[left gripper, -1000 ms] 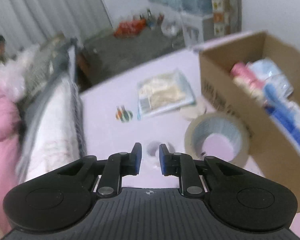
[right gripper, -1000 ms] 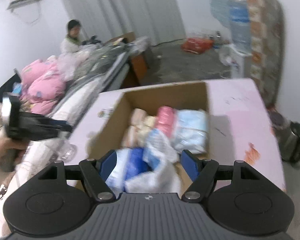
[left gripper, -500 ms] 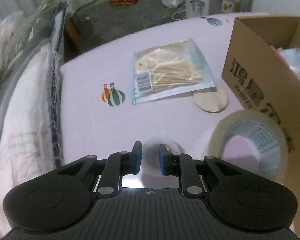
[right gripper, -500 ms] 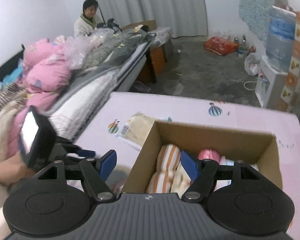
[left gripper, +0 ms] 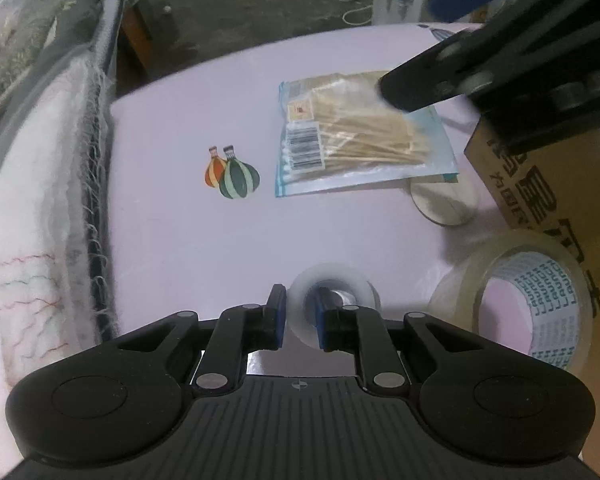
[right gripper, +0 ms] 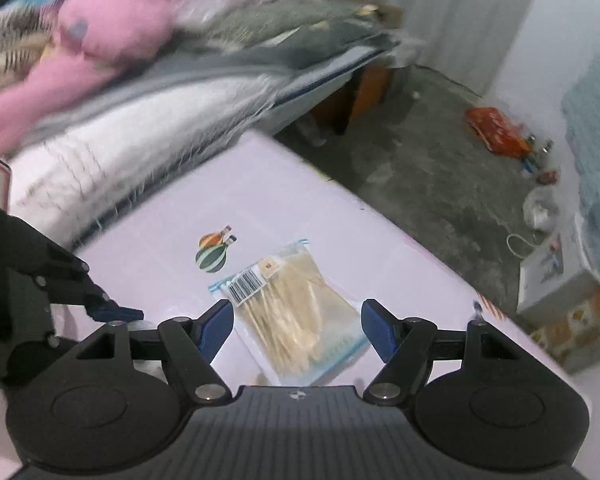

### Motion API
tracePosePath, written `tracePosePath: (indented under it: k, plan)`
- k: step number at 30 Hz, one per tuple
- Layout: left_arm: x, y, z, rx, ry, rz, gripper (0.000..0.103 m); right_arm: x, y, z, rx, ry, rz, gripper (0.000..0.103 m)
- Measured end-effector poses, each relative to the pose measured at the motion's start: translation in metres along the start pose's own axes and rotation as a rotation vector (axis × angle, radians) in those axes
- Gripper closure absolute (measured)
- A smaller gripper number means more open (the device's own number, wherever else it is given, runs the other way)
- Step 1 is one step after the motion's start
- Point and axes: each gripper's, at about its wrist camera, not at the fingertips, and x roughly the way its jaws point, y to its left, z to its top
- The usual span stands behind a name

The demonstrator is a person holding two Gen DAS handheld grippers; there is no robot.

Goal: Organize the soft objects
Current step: 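Grasp the white ring with the left tool while the right tool grasps the stick bag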

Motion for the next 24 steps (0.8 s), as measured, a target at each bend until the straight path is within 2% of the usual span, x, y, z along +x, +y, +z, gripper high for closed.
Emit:
tracePosePath:
  k: [3, 5, 6, 10, 12, 13, 14, 16, 19, 21, 22, 23, 24]
  plan:
    - [0.0, 0.006, 0.0, -0.025, -0.004, -0.026, 0.091, 0.019, 0.01, 0.009, -0.066, 0.061, -0.036, 0.054]
    - [-0.007, 0.013, -0.003, -0.037, -0.032, -0.015, 0.091, 0.027, 0.015, 0.011, -0.118, 0.065, -0.091, 0.053]
    - [-0.011, 0.019, -0.004, -0.043, -0.05, -0.01, 0.091, 0.03, 0.018, 0.012, -0.146, 0.069, -0.09, 0.053]
    - [-0.032, 0.053, -0.007, -0.157, -0.102, -0.085, 0.091, 0.043, 0.028, 0.009, -0.257, 0.084, 0.015, 0.053]
    - [-0.04, 0.061, -0.008, -0.168, -0.136, -0.074, 0.091, 0.052, 0.037, 0.007, -0.326, 0.083, 0.004, 0.048]
    - [-0.044, 0.064, -0.01, -0.176, -0.152, -0.068, 0.091, 0.06, 0.041, 0.008, -0.351, 0.108, -0.01, 0.042]
    - [-0.046, 0.067, -0.01, -0.182, -0.16, -0.077, 0.091, 0.068, 0.042, 0.009, -0.365, 0.13, -0.019, 0.032]
    - [-0.046, 0.072, -0.012, -0.206, -0.165, -0.103, 0.091, 0.086, 0.041, 0.01, -0.361, 0.192, -0.054, 0.022]
    - [-0.043, 0.073, -0.01, -0.208, -0.166, -0.121, 0.091, 0.097, 0.042, 0.012, -0.361, 0.262, -0.059, 0.022]
    - [-0.041, 0.072, -0.012, -0.209, -0.165, -0.138, 0.091, 0.104, 0.046, 0.012, -0.364, 0.299, -0.052, 0.027]
    - [-0.04, 0.073, -0.011, -0.217, -0.168, -0.149, 0.091, 0.107, 0.049, 0.01, -0.375, 0.312, -0.066, 0.038]
    - [-0.039, 0.074, -0.01, -0.219, -0.17, -0.161, 0.091, 0.105, 0.05, 0.01, -0.371, 0.279, -0.066, 0.065]
    - [-0.039, 0.074, -0.011, -0.222, -0.174, -0.168, 0.091, 0.102, 0.05, 0.009, -0.341, 0.249, -0.11, 0.074]
